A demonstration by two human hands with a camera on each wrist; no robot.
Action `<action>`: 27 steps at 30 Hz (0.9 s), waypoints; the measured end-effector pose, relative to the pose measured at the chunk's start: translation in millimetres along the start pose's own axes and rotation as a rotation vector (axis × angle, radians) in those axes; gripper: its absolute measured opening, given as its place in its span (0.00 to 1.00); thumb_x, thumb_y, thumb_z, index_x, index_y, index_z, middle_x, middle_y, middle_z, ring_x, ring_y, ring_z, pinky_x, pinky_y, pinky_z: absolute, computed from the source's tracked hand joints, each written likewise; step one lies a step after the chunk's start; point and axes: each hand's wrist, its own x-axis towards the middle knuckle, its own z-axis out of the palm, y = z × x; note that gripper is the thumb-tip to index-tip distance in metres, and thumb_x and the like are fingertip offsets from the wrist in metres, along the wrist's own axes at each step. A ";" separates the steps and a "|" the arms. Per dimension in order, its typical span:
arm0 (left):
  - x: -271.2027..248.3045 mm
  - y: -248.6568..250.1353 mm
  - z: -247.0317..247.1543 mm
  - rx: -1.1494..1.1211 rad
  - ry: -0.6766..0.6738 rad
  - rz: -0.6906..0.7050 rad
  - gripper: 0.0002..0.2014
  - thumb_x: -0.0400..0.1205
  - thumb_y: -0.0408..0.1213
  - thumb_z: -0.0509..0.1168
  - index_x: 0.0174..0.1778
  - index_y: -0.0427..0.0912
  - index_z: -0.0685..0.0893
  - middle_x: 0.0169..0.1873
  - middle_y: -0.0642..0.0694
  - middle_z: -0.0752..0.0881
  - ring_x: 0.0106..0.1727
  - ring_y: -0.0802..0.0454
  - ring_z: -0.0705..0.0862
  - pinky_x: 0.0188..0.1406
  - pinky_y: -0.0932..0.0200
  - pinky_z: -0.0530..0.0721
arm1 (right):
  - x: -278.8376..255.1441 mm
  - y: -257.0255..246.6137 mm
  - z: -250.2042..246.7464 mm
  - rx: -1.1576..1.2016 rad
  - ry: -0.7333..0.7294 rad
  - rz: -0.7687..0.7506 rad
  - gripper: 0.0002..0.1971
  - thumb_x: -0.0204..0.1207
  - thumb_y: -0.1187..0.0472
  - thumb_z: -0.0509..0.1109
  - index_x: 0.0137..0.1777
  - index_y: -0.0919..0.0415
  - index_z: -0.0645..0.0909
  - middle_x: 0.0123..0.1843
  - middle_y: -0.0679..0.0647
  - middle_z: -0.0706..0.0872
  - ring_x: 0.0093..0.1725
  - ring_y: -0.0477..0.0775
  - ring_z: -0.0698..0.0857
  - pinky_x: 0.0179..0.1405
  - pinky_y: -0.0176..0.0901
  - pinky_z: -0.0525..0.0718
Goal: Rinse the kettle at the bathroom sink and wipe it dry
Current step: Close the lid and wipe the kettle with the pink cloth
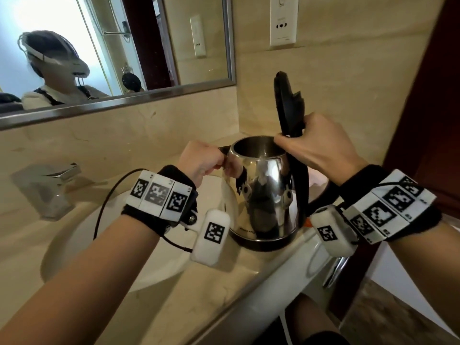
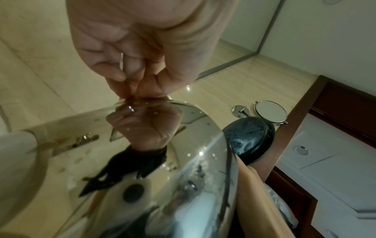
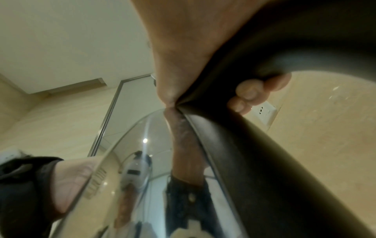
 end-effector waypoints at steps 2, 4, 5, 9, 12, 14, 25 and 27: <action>-2.1 1.5 -3.7 0.005 -0.014 0.011 0.08 0.72 0.20 0.60 0.34 0.34 0.81 0.31 0.40 0.78 0.40 0.49 0.73 0.27 0.63 0.67 | -3.1 -2.0 -1.5 0.013 0.005 -0.003 0.14 0.69 0.45 0.69 0.36 0.57 0.81 0.34 0.52 0.84 0.33 0.48 0.81 0.28 0.41 0.75; -4.0 3.0 -6.4 0.008 -0.040 0.034 0.10 0.71 0.20 0.59 0.41 0.33 0.84 0.36 0.38 0.80 0.40 0.48 0.73 0.28 0.64 0.68 | -6.7 -4.9 -3.5 0.014 0.020 -0.005 0.14 0.69 0.46 0.70 0.33 0.56 0.79 0.31 0.50 0.82 0.31 0.46 0.79 0.26 0.39 0.71; -5.2 3.8 -7.2 0.006 -0.042 0.042 0.11 0.71 0.20 0.59 0.42 0.33 0.84 0.37 0.38 0.80 0.41 0.49 0.74 0.28 0.64 0.68 | -8.5 -6.5 -4.7 0.013 0.034 -0.008 0.14 0.69 0.46 0.69 0.31 0.56 0.77 0.29 0.50 0.80 0.30 0.46 0.78 0.25 0.39 0.70; -8.2 9.3 -9.7 0.000 -0.013 0.050 0.10 0.73 0.20 0.58 0.42 0.34 0.84 0.39 0.38 0.80 0.41 0.49 0.75 0.29 0.65 0.69 | -9.7 -14.4 -10.6 0.010 0.043 -0.029 0.16 0.70 0.46 0.69 0.27 0.53 0.73 0.25 0.47 0.76 0.27 0.44 0.76 0.24 0.38 0.66; -7.2 20.2 -12.7 -0.005 0.008 0.064 0.11 0.75 0.23 0.59 0.46 0.32 0.86 0.40 0.40 0.83 0.41 0.52 0.77 0.29 0.66 0.70 | -4.0 -20.7 -18.6 0.034 0.044 -0.045 0.16 0.71 0.49 0.69 0.26 0.52 0.71 0.25 0.46 0.74 0.26 0.43 0.74 0.24 0.35 0.65; -5.4 31.6 -14.0 -0.024 0.033 0.076 0.08 0.76 0.23 0.59 0.40 0.35 0.84 0.37 0.43 0.82 0.38 0.54 0.77 0.29 0.66 0.70 | 1.9 -23.7 -25.7 0.039 0.070 -0.042 0.16 0.71 0.50 0.69 0.26 0.52 0.70 0.25 0.47 0.75 0.26 0.43 0.74 0.23 0.34 0.65; 9.1 72.2 25.0 -0.078 -0.034 0.112 0.12 0.75 0.20 0.56 0.32 0.38 0.78 0.34 0.42 0.79 0.30 0.56 0.75 0.25 0.68 0.70 | 24.4 6.6 -47.5 0.015 0.142 0.000 0.15 0.70 0.49 0.69 0.32 0.60 0.79 0.30 0.53 0.80 0.30 0.50 0.79 0.26 0.39 0.73; 13.6 72.5 38.5 -0.070 -0.051 0.104 0.12 0.76 0.20 0.56 0.32 0.37 0.79 0.35 0.40 0.79 0.30 0.54 0.75 0.25 0.65 0.68 | 26.9 17.9 -49.1 0.003 0.140 0.018 0.15 0.70 0.49 0.69 0.27 0.56 0.75 0.27 0.51 0.77 0.27 0.48 0.77 0.24 0.38 0.69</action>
